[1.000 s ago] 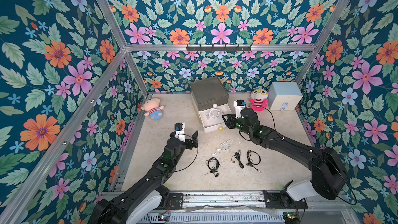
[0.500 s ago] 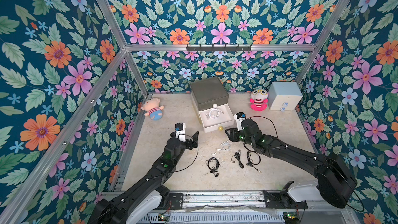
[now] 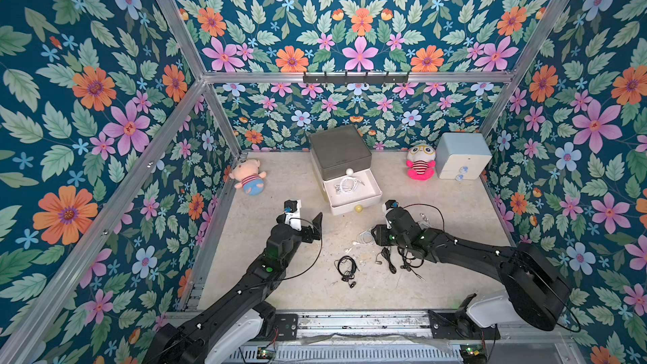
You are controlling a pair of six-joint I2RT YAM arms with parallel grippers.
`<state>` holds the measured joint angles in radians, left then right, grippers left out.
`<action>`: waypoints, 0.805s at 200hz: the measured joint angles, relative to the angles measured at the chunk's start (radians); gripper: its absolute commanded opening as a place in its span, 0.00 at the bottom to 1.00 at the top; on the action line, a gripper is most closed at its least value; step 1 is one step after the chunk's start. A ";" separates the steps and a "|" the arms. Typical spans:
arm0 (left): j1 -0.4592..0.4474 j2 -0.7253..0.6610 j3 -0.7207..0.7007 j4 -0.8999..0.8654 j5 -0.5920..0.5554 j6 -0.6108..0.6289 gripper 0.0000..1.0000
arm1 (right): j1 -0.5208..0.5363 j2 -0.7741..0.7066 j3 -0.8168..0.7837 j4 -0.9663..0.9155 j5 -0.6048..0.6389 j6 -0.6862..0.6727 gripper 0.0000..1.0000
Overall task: Place the wired earphones into the drawer by color
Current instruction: Pick up the wired earphones from the center of the board.
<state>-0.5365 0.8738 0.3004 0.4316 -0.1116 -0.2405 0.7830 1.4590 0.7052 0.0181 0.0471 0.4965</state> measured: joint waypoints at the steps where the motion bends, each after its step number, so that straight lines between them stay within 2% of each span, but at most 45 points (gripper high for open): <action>1: 0.000 0.000 0.000 0.000 0.000 0.000 0.99 | 0.001 0.002 0.001 0.000 0.002 0.001 0.50; 81: 0.000 -0.008 -0.003 0.000 -0.018 0.000 0.99 | 0.062 0.155 0.085 -0.042 0.137 0.019 0.45; 161: 0.000 -0.008 -0.003 0.000 -0.018 0.000 0.99 | 0.066 0.246 0.113 -0.029 0.180 0.032 0.39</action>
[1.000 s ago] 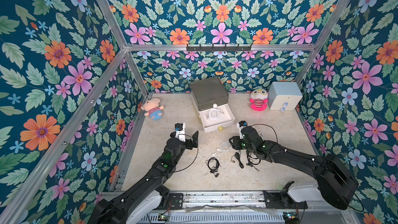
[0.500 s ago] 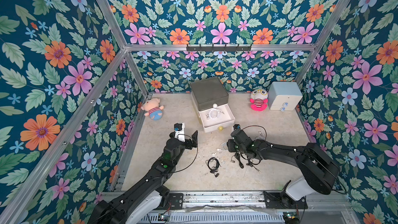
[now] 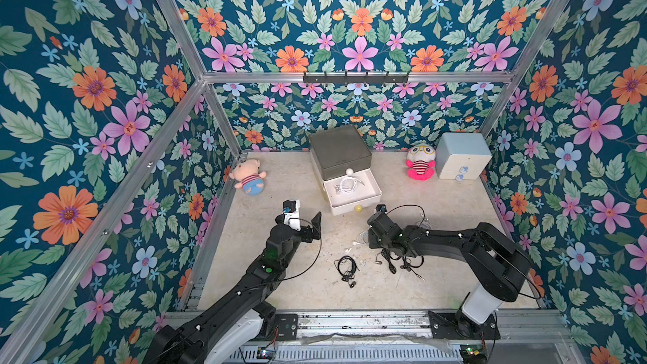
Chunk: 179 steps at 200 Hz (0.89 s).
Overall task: Place the wired earphones into the drawer by color
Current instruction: Pick up the wired earphones from the center of the board.
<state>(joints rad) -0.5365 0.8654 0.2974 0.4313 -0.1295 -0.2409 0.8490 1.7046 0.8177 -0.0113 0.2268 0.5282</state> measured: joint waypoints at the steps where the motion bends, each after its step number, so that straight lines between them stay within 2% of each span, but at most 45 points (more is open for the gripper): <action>1: 0.000 0.000 0.000 0.000 0.000 0.000 0.99 | 0.000 0.001 0.000 0.001 0.000 0.000 0.39; 37: 0.000 0.000 0.000 0.000 -0.001 0.000 0.99 | 0.000 0.019 0.012 0.015 0.010 0.000 0.28; 111: 0.000 0.000 0.000 0.000 -0.003 0.000 0.99 | 0.006 0.023 0.017 0.006 0.008 0.001 0.11; 179: 0.000 0.000 0.000 0.000 -0.003 0.000 0.99 | 0.006 -0.030 0.004 -0.048 0.006 0.001 0.06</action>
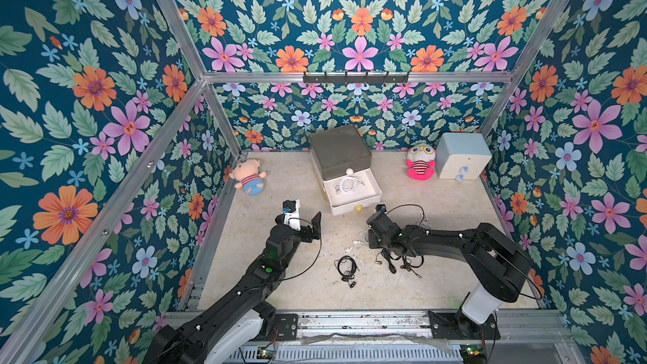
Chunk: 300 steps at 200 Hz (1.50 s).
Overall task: Place the wired earphones into the drawer by color
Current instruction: Pick up the wired earphones from the center of the board, then place the wired earphones in the drawer.
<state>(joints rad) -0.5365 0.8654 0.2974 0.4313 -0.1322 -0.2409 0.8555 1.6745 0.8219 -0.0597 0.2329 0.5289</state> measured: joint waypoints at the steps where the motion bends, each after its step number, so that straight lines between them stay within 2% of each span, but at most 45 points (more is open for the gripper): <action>1: 0.000 0.000 0.000 0.000 0.000 0.000 0.99 | 0.000 -0.002 0.000 -0.001 0.000 0.000 0.05; 113: 0.000 -0.003 0.000 0.000 -0.001 0.000 0.99 | 0.000 -0.290 -0.006 -0.101 0.053 -0.003 0.03; 167: 0.000 -0.002 -0.001 0.000 -0.001 0.000 0.99 | -0.008 -0.375 0.056 -0.109 0.073 -0.034 0.03; 231: 0.000 -0.001 -0.001 0.000 -0.001 0.000 0.99 | -0.051 -0.347 0.196 -0.087 0.082 -0.100 0.02; 300: 0.000 0.008 -0.001 0.000 -0.001 0.000 0.99 | -0.109 -0.158 0.365 -0.010 0.055 -0.158 0.02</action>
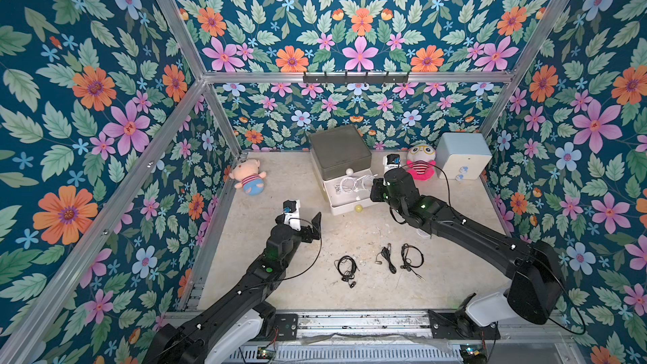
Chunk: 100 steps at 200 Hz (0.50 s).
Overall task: Place the wired earphones into the drawer by color
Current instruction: Place the wired earphones in the drawer.
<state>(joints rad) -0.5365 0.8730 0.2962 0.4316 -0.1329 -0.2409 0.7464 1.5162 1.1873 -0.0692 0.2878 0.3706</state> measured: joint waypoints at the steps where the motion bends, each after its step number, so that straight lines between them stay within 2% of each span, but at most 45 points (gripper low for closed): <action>1: 0.000 0.000 0.000 0.000 0.000 0.000 0.99 | 0.000 0.003 0.002 0.000 0.000 -0.001 0.02; 100: 0.000 0.000 0.000 0.000 0.000 0.000 0.99 | -0.026 0.275 0.154 0.046 -0.042 -0.023 0.01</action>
<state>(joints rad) -0.5365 0.8726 0.2962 0.4316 -0.1333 -0.2409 0.7204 1.7916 1.3415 -0.0231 0.2462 0.3473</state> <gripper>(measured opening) 0.992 0.073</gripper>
